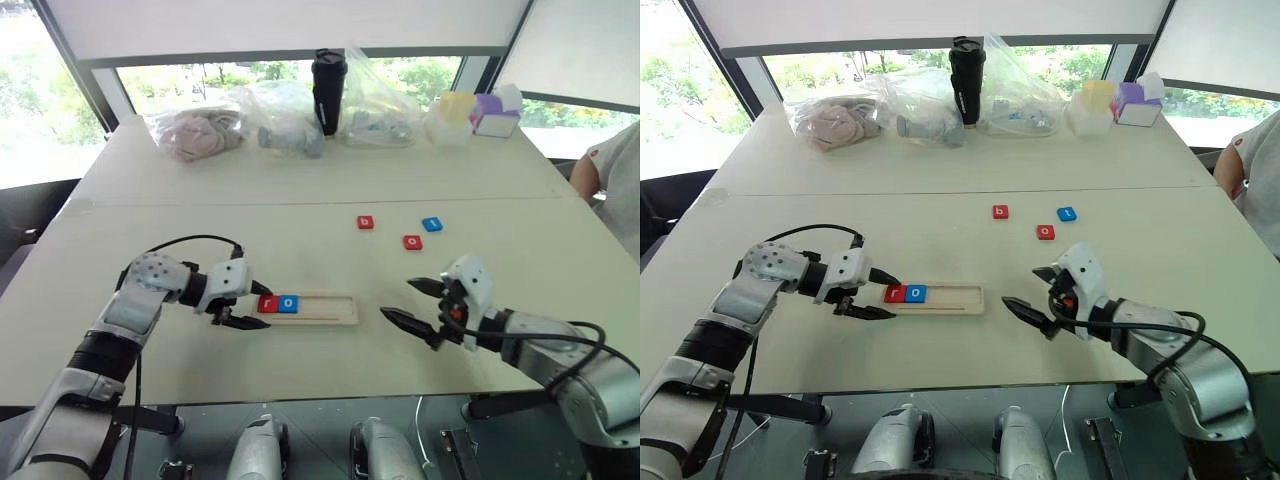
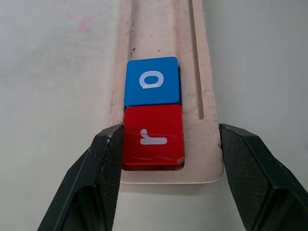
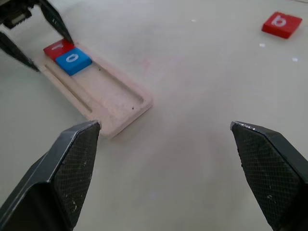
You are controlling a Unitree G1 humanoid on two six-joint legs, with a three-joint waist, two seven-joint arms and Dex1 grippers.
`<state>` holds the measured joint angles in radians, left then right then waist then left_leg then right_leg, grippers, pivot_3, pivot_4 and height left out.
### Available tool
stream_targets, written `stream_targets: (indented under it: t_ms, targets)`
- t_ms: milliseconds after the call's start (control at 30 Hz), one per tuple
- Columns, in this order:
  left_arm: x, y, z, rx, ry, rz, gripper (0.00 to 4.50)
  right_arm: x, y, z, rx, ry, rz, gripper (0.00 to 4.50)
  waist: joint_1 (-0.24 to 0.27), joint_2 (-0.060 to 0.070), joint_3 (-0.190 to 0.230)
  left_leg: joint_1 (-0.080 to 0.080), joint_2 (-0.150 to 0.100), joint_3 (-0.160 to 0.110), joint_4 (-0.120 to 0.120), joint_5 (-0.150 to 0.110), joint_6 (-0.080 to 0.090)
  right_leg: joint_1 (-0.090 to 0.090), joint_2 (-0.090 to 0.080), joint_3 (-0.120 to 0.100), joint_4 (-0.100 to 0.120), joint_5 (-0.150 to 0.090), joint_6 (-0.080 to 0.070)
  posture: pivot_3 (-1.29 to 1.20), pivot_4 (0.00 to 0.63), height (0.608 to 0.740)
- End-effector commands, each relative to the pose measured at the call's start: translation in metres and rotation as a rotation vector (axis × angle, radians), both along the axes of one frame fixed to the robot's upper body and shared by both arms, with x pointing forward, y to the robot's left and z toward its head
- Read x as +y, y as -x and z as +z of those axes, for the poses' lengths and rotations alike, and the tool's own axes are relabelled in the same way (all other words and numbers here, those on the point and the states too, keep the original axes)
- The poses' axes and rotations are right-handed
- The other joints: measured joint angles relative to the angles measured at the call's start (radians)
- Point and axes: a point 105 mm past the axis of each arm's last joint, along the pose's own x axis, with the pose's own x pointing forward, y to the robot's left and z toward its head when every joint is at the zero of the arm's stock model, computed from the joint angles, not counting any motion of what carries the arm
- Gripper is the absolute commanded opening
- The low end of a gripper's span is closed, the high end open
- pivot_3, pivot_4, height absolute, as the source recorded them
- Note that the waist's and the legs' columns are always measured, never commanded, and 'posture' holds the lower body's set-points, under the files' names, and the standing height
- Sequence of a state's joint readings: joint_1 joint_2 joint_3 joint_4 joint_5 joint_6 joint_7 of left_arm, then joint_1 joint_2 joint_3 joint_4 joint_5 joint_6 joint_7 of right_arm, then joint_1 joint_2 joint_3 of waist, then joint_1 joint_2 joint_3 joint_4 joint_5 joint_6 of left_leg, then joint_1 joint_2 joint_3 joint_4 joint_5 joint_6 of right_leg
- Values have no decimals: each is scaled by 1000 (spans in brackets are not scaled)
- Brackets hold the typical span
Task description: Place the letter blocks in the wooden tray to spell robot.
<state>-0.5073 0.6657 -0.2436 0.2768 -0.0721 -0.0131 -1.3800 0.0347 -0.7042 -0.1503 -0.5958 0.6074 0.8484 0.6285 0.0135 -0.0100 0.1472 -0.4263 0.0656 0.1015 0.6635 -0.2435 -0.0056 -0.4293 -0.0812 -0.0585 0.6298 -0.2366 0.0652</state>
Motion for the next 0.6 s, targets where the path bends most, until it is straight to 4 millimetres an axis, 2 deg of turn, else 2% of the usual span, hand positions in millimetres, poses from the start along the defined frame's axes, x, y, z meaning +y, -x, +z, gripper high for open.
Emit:
stream_targets:
  t_ms: [33, 367, 533, 600]
  targets:
    - [-12, -7, 4, -40, 4, 9, 2460, 6, 10, 13, -37, -8, 46, 4500, -1, 0, 0, 0, 0, 0, 0, 0, 0, 0, 0, 0, 0, 0, 0, 0, 150, 740]
    - [-18, -19, -2, -78, -5, 42, 2460, 10, 9, 9, -39, -8, 37, 4500, 0, 0, 0, 0, 0, -1, 0, 0, 0, 0, 0, 0, 0, 0, 0, 0, 150, 740]
    - [-17, -19, -3, -92, -6, 28, 2460, 10, 8, 8, -38, -8, 34, 4500, 0, 0, 0, 1, 0, -1, 0, 0, 0, 0, 0, 0, 0, 0, 0, 0, 150, 740]
    - [-17, -18, -3, -94, -5, 19, 3481, 11, 8, 8, -38, -8, 35, 4500, 0, 0, 0, 1, 0, -1, 0, 0, 0, 0, 0, 0, 0, 0, 0, 0, 150, 740]
